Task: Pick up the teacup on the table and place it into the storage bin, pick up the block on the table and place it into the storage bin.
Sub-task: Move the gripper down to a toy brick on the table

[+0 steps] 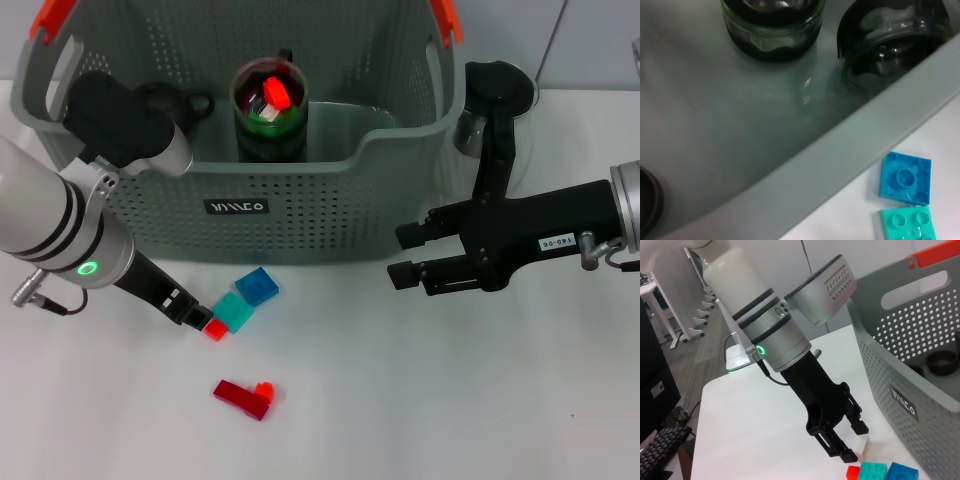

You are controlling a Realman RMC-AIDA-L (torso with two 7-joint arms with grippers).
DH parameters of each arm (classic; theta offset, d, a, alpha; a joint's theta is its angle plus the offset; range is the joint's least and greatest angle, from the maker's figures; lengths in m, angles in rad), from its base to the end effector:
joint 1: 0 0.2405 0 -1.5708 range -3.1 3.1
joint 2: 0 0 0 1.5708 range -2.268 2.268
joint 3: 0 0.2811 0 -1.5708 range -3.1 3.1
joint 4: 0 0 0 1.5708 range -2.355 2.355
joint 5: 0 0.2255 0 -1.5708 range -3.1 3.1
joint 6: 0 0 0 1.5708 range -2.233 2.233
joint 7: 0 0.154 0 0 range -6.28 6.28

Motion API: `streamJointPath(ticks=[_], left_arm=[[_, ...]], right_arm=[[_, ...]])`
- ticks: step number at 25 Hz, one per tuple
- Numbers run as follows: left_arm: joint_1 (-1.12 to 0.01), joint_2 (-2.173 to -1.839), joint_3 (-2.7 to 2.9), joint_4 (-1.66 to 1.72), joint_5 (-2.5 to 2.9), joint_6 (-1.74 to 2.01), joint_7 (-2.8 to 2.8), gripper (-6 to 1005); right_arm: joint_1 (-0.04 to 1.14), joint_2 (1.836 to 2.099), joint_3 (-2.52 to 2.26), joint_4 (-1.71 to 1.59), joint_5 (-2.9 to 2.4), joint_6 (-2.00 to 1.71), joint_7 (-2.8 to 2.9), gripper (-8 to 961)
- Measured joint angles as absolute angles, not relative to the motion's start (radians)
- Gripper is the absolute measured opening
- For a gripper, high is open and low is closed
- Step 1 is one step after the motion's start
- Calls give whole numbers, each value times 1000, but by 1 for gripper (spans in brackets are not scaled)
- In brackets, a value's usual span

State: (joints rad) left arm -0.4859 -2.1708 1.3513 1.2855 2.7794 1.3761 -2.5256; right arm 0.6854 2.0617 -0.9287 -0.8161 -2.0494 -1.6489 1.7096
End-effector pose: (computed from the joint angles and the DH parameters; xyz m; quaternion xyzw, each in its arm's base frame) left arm -0.2538 0.3737 -0.0416 -0.8838 -0.3597 0.1904 0.2308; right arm 0.2046 0.3835 -0.0249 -0.9707 0.1859 0.1523 0.0013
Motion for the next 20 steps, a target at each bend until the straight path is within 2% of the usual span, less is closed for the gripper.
streamJointPath(ticks=[20], left_arm=[[-508, -2171, 1361, 1242, 2803, 1340, -2537, 585]], right_arm=[[684, 2062, -928, -816, -2049, -1649, 1713, 609]])
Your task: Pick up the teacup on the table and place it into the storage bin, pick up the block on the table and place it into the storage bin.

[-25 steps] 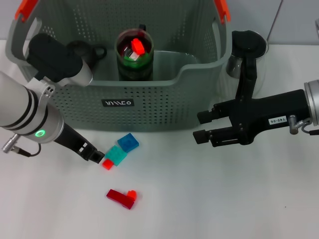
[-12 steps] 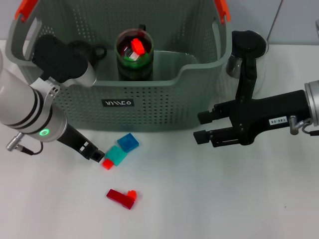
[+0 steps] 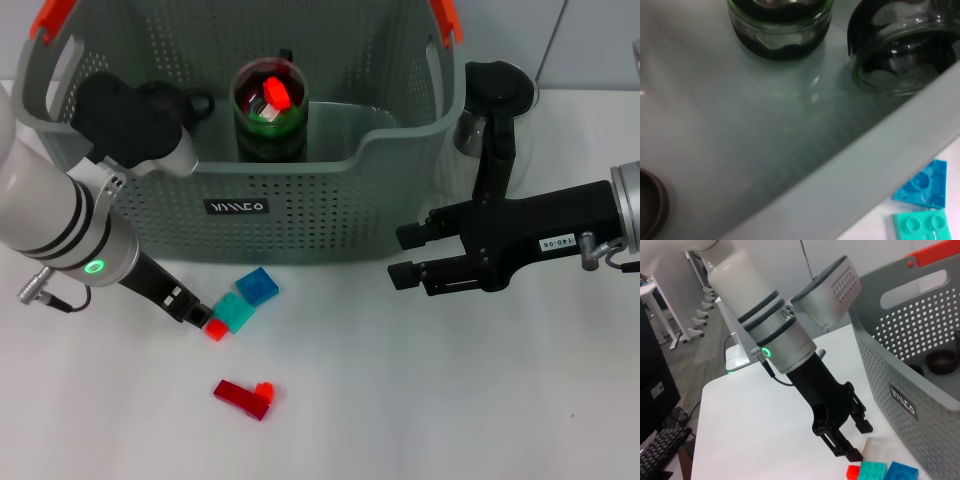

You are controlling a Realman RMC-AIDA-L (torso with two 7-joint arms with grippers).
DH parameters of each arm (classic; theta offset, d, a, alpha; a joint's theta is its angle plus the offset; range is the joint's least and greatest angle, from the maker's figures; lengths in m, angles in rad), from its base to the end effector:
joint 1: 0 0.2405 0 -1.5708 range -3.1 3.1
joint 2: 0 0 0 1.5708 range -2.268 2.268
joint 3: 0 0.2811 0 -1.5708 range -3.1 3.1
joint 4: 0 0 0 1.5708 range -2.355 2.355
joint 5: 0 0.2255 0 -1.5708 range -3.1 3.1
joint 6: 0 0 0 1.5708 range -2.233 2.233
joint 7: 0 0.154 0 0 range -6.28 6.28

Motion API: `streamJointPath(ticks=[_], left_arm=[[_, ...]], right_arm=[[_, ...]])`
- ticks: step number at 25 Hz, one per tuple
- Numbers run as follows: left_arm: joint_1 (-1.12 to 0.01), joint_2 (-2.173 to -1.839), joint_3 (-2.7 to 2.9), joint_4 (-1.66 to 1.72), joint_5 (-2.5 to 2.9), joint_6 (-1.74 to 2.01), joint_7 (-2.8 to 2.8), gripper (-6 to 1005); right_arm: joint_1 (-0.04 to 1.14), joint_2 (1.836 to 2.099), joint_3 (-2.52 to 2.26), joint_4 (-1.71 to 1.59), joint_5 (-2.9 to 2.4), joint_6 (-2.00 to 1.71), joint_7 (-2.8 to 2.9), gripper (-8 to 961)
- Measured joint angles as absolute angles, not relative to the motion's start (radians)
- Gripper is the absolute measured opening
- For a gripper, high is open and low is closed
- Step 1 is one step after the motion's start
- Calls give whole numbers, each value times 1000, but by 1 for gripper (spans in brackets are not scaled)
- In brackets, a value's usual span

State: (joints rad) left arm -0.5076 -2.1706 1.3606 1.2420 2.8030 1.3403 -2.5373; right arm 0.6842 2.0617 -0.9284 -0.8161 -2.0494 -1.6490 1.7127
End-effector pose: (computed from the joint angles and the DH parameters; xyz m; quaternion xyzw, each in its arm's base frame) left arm -0.2561 0.3793 -0.0468 -0.8811 -0.3566 0.1995 0.2380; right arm 0.2050 0.3832 -0.0249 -0.9703 0.1880 0.1524 0.0012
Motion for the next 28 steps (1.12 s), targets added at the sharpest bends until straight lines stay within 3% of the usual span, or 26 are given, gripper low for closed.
streamJointPath(ticks=[11, 16, 28], left_arm=[[-515, -2172, 1368, 1220, 2824, 1336, -2551, 566], [-513, -2172, 1375, 1239, 2827, 1345, -2562, 404], [-454, -2169, 1257, 1634, 2698, 1698, -2445, 419]], right_arm=[[683, 2062, -926, -815, -2049, -1650, 1715, 609], [683, 2062, -928, -810, -2049, -1650, 1713, 610], [683, 2059, -925, -808, -2049, -1651, 1712, 610]])
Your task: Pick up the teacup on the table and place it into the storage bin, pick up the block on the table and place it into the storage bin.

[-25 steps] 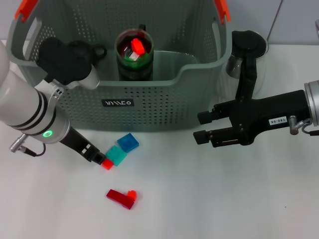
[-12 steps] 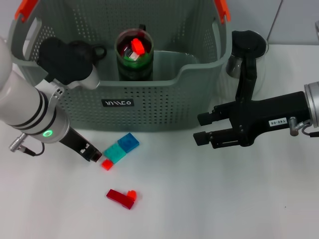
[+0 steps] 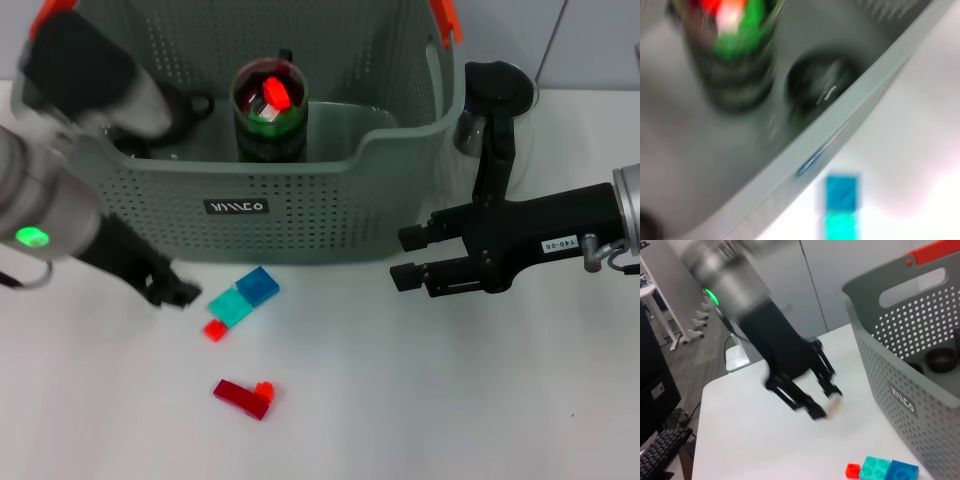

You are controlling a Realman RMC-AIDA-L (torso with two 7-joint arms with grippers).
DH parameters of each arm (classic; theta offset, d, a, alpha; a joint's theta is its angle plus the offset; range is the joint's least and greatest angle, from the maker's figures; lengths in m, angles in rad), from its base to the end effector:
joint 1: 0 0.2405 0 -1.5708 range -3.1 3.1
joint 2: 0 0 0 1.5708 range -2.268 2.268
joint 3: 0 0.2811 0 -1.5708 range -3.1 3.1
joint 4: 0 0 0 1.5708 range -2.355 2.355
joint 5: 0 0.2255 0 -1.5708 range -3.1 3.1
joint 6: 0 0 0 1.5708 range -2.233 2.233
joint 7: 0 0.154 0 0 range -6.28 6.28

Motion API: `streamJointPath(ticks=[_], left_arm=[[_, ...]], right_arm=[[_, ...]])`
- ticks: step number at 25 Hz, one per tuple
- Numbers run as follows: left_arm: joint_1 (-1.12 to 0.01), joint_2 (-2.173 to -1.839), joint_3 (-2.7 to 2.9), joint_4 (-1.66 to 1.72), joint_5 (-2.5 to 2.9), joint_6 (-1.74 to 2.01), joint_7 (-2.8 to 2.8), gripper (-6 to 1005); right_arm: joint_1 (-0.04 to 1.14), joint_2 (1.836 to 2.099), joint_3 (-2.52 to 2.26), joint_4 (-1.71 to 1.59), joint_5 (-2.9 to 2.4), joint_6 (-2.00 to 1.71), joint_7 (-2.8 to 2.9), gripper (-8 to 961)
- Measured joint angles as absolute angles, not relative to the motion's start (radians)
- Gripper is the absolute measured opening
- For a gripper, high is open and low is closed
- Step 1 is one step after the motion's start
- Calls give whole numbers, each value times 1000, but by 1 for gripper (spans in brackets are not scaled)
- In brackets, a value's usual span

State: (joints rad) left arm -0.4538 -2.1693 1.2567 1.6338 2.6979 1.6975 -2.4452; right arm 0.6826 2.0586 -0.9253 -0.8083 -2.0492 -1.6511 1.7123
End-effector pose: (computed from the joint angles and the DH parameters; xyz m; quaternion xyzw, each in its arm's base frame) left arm -0.2051 0.3493 0.0150 -0.9126 -0.3123 0.1616 0.2087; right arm 0.2073 0.3826 -0.0244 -0.9694 0.1919 0.1530 0.0002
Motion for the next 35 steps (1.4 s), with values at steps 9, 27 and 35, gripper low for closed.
streamJointPath(ticks=[9, 27, 35], left_arm=[[-587, -2122, 690, 1636, 2122, 1916, -2320, 430], [-770, -2109, 929, 1212, 2433, 1268, -2348, 451], [-824, -2112, 1008, 1066, 2548, 1166, -2355, 461]], right_arm=[[683, 2059, -925, -807, -2049, -1655, 1709, 610], [679, 2061, -925, -807, -2046, -1657, 1714, 610], [685, 2064, -925, -807, -2049, -1656, 1715, 610]])
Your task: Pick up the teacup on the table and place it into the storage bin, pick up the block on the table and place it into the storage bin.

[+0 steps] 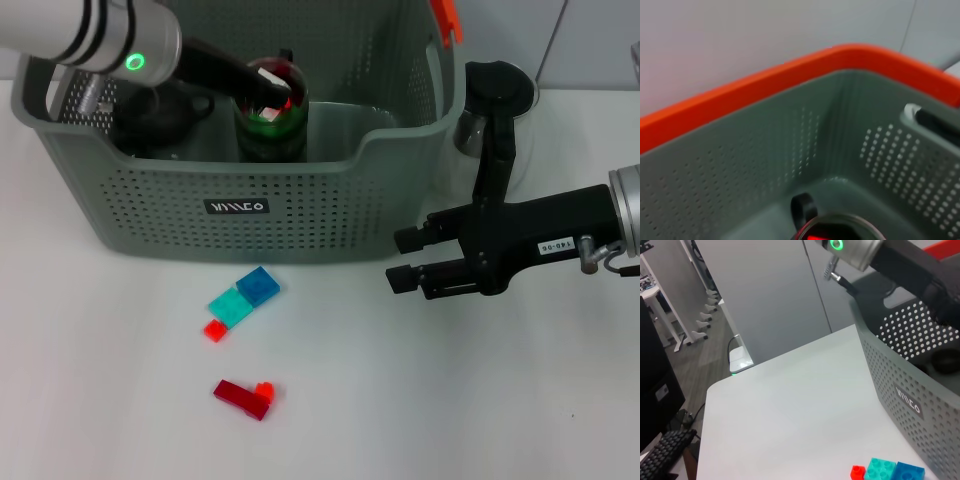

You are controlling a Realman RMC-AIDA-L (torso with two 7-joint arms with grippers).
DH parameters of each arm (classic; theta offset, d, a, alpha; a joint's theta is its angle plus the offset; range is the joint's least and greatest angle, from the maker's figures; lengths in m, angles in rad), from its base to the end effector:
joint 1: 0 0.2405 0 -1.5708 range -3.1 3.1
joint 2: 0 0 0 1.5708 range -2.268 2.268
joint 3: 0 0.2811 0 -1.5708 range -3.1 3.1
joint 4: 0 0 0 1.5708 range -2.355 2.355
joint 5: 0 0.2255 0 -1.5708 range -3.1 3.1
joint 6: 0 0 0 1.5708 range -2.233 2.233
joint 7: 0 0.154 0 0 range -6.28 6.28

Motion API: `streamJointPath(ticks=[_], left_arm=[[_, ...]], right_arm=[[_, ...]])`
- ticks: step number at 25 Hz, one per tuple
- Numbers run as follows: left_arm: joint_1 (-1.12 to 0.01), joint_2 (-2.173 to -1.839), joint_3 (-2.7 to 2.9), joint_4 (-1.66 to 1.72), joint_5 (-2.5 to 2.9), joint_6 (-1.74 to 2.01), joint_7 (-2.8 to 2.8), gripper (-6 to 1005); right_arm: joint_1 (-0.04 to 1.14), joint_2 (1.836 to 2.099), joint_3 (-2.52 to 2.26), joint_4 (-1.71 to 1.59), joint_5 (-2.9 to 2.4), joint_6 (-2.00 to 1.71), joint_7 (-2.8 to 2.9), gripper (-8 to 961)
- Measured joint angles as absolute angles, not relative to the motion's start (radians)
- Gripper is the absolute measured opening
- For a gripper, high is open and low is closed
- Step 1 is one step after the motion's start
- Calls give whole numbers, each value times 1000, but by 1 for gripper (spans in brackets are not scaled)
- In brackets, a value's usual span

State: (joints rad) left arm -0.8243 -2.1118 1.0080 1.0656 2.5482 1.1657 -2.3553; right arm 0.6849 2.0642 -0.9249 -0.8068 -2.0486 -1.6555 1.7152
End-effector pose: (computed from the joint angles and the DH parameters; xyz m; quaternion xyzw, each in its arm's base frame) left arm -0.1655 0.4823 0.0027 -0.9046 -0.3071 -0.0139 0.2954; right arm 0.2052 0.3814 -0.0268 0.9689 -0.1927 -0.1553 0.0048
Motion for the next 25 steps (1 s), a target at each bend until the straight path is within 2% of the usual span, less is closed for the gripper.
streamJointPath(ticks=[11, 15, 22, 25], left_arm=[[-822, -2126, 1013, 1085, 2564, 1148, -2367, 475], [-791, -2143, 1003, 1165, 2561, 1173, -2383, 499], [-621, -2159, 960, 1498, 2385, 1390, -2434, 576], [-533, -2150, 892, 1634, 2221, 1578, -2421, 597]], right_arm=[[683, 2063, -925, -807, -2048, -1657, 1715, 610], [683, 2063, -925, -807, -2048, -1657, 1715, 610], [683, 2061, -925, -807, -2049, -1657, 1715, 609], [684, 2060, -925, -807, -2049, -1656, 1715, 609]])
